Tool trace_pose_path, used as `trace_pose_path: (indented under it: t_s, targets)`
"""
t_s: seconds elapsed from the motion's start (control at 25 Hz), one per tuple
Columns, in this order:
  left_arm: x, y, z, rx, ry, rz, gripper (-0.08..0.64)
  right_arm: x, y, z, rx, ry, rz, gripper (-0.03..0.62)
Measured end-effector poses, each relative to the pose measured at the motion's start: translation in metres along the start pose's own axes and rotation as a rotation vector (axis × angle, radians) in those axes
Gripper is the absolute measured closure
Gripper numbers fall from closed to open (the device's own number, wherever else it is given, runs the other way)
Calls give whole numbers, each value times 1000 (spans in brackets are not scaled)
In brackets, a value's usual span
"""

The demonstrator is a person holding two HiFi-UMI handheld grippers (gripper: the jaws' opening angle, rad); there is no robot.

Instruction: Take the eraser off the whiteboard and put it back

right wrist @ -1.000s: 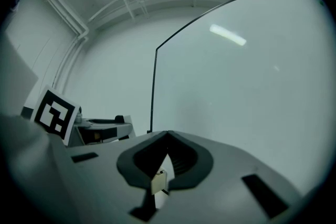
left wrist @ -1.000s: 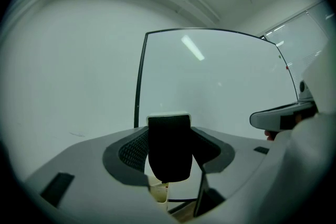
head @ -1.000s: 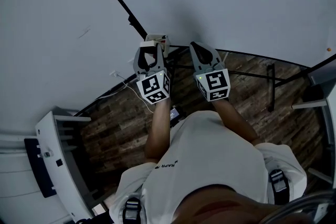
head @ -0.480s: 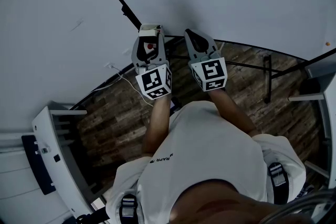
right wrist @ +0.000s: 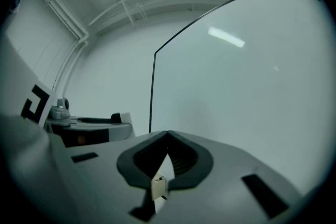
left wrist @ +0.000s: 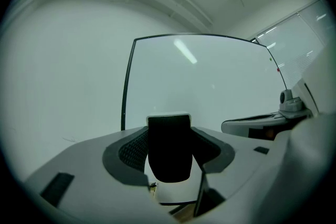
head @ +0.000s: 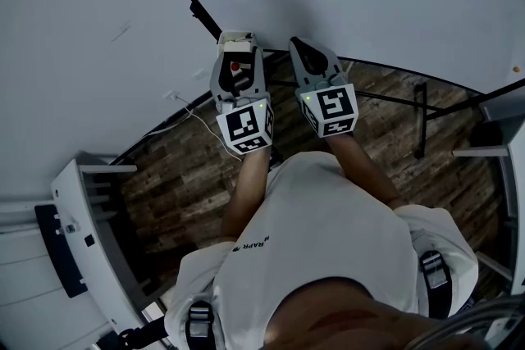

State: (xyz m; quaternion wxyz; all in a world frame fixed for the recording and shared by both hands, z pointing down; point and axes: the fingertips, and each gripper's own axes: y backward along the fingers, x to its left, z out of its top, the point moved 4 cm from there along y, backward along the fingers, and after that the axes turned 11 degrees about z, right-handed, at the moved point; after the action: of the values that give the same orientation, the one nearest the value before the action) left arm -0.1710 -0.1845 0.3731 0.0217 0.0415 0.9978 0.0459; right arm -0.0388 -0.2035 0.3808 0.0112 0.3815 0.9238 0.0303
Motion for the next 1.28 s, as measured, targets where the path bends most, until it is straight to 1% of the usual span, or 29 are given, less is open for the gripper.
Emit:
trace_pose_path:
  t_s: [0.28, 0.36, 0.52, 0.96, 1.2, 1.28]
  targets:
    - [-4, 2, 2, -6, 1, -14, 321, -2, 1, 1, -8, -6, -3, 580]
    - [-6, 1, 2, -9, -13, -11, 321, -5, 1, 0, -6, -10, -2, 580]
    - [-13, -1, 0, -3, -12, -8, 321, -11, 2, -2, -7, -16, 2, 580]
    - [-7, 6, 1, -9, -17, 6, 321, -5, 8, -3, -12, -20, 14, 580]
    - [-6, 7, -2, -18, -4, -7, 321, -4, 9, -7, -7, -22, 19, 580]
    - [-4, 5, -4, -23, -15, -13, 321, -4, 10, -7, -5, -21, 16, 580]
